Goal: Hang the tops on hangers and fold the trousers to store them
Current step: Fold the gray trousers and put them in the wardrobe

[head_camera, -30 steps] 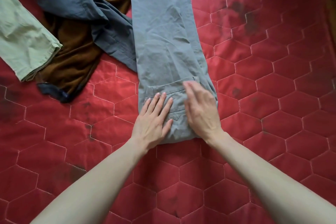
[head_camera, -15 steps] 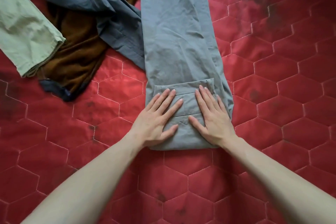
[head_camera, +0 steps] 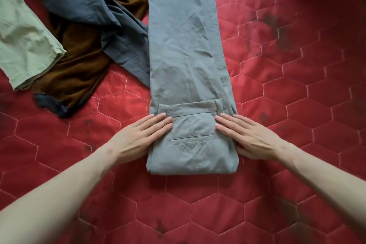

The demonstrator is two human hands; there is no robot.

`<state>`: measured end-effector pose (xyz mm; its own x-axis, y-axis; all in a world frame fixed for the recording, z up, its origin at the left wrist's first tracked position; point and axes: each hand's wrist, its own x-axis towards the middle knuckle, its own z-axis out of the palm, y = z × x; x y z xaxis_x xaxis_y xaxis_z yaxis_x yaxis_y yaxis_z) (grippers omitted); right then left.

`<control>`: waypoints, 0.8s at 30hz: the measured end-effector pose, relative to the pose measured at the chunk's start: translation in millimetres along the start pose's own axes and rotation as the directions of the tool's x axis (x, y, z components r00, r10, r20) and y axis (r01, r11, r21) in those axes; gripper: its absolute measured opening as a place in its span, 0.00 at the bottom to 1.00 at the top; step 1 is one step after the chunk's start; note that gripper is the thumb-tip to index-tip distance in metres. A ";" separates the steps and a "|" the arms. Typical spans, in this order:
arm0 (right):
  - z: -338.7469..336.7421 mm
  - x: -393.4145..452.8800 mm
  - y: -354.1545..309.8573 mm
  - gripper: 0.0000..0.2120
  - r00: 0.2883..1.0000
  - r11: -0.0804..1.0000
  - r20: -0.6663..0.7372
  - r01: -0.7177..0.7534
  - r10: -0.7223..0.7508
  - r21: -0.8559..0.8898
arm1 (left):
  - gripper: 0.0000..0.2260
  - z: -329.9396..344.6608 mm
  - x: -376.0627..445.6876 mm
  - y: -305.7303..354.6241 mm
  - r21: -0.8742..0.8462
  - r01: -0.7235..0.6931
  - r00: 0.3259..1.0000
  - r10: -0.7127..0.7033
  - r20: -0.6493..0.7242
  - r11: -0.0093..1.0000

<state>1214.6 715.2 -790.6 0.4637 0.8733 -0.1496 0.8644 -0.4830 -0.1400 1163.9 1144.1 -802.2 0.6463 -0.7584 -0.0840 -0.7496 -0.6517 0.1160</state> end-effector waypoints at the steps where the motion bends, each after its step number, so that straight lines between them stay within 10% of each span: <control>1: 0.2 1.2 0.0 0.40 1.000 1.000 -0.002 0.008 -0.008 -0.009 | 0.34 -1.6 0.1 -1.5 -0.009 -0.004 1.000 0.004 0.021 1.000; 15: -43.2 -20.0 -40.4 0.23 0.997 0.995 -0.062 0.042 -0.036 0.094 | 0.26 -66.6 -5.9 40.0 -0.233 -0.045 0.995 0.023 -0.097 0.972; 24: -52.8 -72.9 -133.7 0.09 0.861 0.757 -0.171 -0.307 0.479 0.576 | 0.08 -72.6 -42.6 129.3 -0.768 0.227 0.856 -0.499 -0.137 0.599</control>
<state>1075.5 719.5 -709.3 0.8468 0.5312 -0.0285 0.4000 -0.6711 -0.6242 1049.8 1093.0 -711.8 0.9468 -0.3219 0.0059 -0.1931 -0.5530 0.8105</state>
